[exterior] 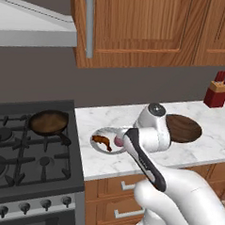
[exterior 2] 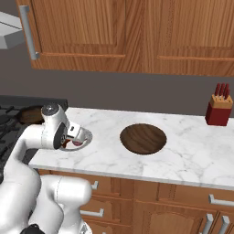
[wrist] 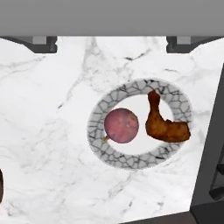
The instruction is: Place the chicken drumstick on the plate and place the onion on the same plate.
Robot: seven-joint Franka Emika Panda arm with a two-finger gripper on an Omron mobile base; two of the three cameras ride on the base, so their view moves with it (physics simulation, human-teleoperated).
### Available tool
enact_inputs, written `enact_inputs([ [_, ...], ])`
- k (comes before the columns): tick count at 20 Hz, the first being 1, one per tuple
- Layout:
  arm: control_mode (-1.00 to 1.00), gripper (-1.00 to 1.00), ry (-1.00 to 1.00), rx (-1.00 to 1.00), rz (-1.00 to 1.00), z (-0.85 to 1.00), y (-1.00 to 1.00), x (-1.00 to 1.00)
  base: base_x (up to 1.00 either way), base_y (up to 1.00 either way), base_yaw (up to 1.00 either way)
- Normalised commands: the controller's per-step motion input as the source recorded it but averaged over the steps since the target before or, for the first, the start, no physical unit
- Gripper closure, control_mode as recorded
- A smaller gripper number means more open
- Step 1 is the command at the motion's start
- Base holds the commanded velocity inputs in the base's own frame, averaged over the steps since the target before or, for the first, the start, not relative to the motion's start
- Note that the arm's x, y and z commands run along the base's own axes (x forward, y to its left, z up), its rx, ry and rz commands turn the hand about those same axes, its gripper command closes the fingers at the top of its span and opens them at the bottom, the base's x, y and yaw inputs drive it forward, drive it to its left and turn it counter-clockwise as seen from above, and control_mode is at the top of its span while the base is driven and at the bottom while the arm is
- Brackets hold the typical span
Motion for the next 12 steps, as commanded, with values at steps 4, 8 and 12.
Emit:
enact_inputs([
  [4,-1.00,-1.00,-0.11,-0.12,0.06,0.12,-0.19,-0.76,0.00,0.00,0.00],
  [8,-1.00,-1.00,-0.09,-0.05,0.05,0.13,-0.23,-0.75,0.00,0.00,0.00],
  [12,-1.00,-1.00,-0.04,0.00,0.02,0.13,-0.21,-0.72,0.00,0.00,0.00],
])
